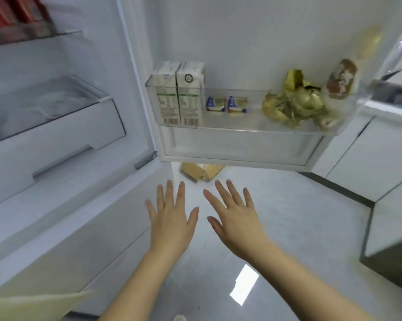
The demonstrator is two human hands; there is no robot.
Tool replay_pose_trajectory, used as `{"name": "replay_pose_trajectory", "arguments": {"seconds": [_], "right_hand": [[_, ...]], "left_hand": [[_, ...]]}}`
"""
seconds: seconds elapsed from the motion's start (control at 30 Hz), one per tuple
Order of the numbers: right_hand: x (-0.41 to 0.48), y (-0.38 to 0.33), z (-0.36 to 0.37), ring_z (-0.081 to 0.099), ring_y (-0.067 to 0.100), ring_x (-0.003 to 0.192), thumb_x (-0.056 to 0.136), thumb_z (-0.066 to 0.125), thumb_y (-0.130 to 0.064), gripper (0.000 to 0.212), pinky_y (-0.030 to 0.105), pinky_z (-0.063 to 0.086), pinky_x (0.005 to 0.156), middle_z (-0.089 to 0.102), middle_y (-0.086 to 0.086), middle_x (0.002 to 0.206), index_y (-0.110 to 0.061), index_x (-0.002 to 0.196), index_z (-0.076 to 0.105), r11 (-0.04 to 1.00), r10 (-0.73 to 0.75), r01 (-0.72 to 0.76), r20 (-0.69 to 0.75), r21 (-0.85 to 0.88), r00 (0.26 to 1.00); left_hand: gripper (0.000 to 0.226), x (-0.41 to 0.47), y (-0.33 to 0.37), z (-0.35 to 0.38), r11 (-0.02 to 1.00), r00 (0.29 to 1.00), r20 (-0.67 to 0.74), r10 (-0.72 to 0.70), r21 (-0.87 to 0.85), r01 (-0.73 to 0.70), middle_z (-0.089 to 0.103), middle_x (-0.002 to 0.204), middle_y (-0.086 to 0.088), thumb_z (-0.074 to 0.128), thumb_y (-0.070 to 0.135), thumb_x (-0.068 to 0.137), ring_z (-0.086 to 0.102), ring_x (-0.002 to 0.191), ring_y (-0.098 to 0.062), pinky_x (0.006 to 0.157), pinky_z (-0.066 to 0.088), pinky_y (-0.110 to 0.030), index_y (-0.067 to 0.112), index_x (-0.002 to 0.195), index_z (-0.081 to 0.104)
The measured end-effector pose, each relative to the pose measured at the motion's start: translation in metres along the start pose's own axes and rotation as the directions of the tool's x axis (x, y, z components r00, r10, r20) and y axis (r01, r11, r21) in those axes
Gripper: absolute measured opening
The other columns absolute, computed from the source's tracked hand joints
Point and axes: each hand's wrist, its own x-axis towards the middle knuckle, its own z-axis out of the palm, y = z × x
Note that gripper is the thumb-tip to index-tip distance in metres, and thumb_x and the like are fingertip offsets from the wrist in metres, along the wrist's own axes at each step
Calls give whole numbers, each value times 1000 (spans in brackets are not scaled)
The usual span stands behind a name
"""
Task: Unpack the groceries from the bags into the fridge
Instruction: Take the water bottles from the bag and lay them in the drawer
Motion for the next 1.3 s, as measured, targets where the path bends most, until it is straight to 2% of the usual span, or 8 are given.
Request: {"name": "replay_pose_trajectory", "arguments": {"seconds": [0.13, 0.33, 0.43, 0.6, 0.73, 0.9, 1.0, 1.3], "right_hand": [[-81, 51, -7, 38, 35, 140, 94, 47, -50, 57, 56, 34, 107, 41, 8, 152, -30, 146, 37, 977, 211, -211, 12, -17, 977], [-183, 116, -31, 39, 35, 139, 94, 38, -51, 55, 59, 36, 104, 44, 10, 150, -28, 144, 41, 889, 457, -455, 16, -57, 890], [-224, 142, -42, 38, 36, 140, 89, 59, -50, 62, 61, 34, 106, 43, 11, 151, -28, 144, 43, 819, 568, -567, -22, -88, 823], [-285, 175, -62, 35, 37, 141, 88, 53, -52, 63, 63, 30, 106, 41, 12, 152, -27, 145, 42, 663, 739, -740, -56, -115, 671], [-332, 203, -79, 36, 37, 140, 88, 56, -52, 65, 67, 33, 104, 40, 13, 152, -26, 146, 42, 523, 840, -840, -81, -143, 536], [-384, 239, -96, 26, 36, 145, 93, 22, -58, 65, 66, 26, 108, 31, 11, 157, -30, 151, 30, 296, 949, -943, -65, -153, 309], [-415, 257, -103, 1, 33, 150, 89, 3, -61, 71, 61, 5, 115, 8, 8, 164, -34, 155, 5, 182, 977, -972, -83, -151, 196], [-493, 262, -118, -18, 30, 148, 100, 23, -56, 66, 61, -3, 117, -12, 5, 163, -33, 155, -6, -236, 966, -964, -132, -119, -221]], "left_hand": [[71, -39, 69, 27, 986, 985, 49, 167, -3, -167, -23, 160, -4, 18, 59, 98, -24, 146, -27, 117, -9, -53, 28, 152, -16], [71, -89, 166, 52, 919, 917, 73, 393, -49, -390, -19, 161, -4, 23, 56, 99, -24, 146, -26, 118, -6, -54, 26, 154, -10], [70, -106, 207, 59, 863, 859, 85, 504, -86, -498, -19, 161, -3, 25, 56, 99, -24, 146, -24, 118, -6, -53, 28, 154, -7], [70, -126, 272, 74, 751, 740, 131, 660, -125, -648, -17, 162, -2, 27, 57, 98, -23, 146, -23, 117, -8, -51, 28, 155, -3], [70, -144, 330, 89, 635, 618, 150, 772, -173, -753, -15, 162, -2, 27, 56, 98, -23, 147, -22, 118, -6, -51, 28, 155, -3], [70, -162, 410, 112, 441, 414, 157, 897, -240, -865, -14, 162, -1, 27, 57, 98, -23, 147, -22, 118, -7, -51, 29, 155, -4], [70, -174, 458, 121, 305, 275, 145, 950, -265, -915, -12, 163, -2, 27, 56, 98, -21, 147, -23, 119, -4, -51, 29, 155, -2], [71, -236, 536, 147, -10, -54, 154, 987, -272, -962, -15, 162, -4, 23, 60, 97, -25, 145, -24, 117, -8, -55, 29, 155, -3]]}}
